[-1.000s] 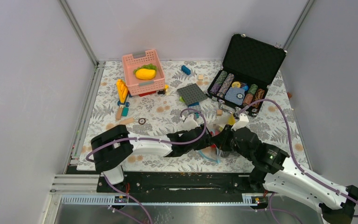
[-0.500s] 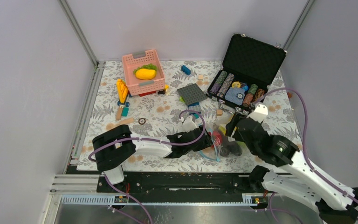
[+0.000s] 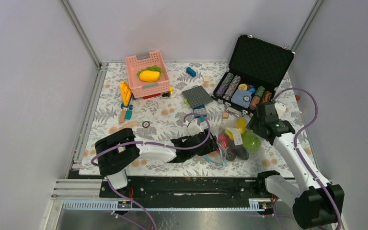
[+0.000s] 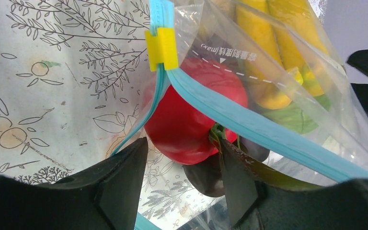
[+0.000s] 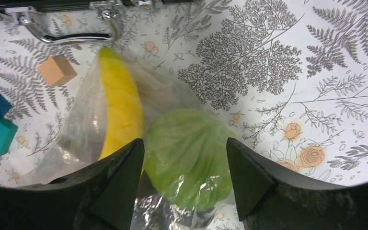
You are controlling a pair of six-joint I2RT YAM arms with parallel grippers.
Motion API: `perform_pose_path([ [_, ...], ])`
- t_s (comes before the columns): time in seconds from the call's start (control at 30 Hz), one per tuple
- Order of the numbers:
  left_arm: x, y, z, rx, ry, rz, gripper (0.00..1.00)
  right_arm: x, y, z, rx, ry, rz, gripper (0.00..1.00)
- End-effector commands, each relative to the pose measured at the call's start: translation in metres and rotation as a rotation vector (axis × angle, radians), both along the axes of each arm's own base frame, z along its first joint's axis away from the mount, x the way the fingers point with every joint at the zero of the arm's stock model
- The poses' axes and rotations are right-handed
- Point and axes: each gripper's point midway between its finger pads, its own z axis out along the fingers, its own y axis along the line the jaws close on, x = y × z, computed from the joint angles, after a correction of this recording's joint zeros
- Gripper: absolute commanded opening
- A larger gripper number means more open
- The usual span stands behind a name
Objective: Open the zip-top bag and remove the fake food
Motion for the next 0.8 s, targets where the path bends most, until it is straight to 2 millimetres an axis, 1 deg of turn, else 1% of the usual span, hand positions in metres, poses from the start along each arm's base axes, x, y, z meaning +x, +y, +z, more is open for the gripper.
perform_pose_path([
  [0.0, 0.005, -0.006, 0.026, -0.072, -0.04, 0.002, 0.57, 0.01, 0.013, -0.014, 0.118, -0.024, 0.037, 0.71],
  [0.03, 0.005, -0.006, 0.026, -0.072, -0.042, 0.0, 0.57, 0.009, 0.017, -0.019, 0.139, -0.014, 0.051, 0.71],
  [0.13, 0.006, -0.007, 0.027, -0.073, -0.046, -0.001, 0.58, 0.003, 0.021, -0.037, 0.154, 0.034, 0.066, 0.73],
  [0.23, 0.006, -0.008, 0.027, -0.071, -0.046, -0.005, 0.59, 0.0, 0.026, -0.048, 0.174, 0.067, 0.09, 0.73],
  [0.3, 0.006, -0.009, 0.028, -0.073, -0.047, -0.007, 0.6, -0.002, 0.029, -0.052, 0.187, 0.075, 0.1, 0.64],
  [0.33, 0.006, -0.009, 0.028, -0.073, -0.047, -0.006, 0.61, -0.003, 0.03, -0.054, 0.19, 0.079, 0.104, 0.57],
  [0.5, 0.008, -0.009, 0.027, -0.063, -0.048, -0.007, 0.67, -0.009, 0.036, -0.06, 0.216, 0.076, 0.146, 0.33],
  [0.6, 0.01, -0.008, 0.025, -0.047, -0.047, -0.004, 0.69, -0.014, 0.043, -0.063, 0.243, 0.091, 0.19, 0.16],
  [0.67, 0.011, -0.006, 0.023, -0.03, -0.046, 0.002, 0.69, -0.016, 0.049, -0.064, 0.268, 0.098, 0.213, 0.09],
  [0.77, 0.015, -0.001, 0.019, 0.005, -0.047, 0.018, 0.7, -0.021, 0.054, -0.065, 0.298, 0.102, 0.233, 0.04],
])
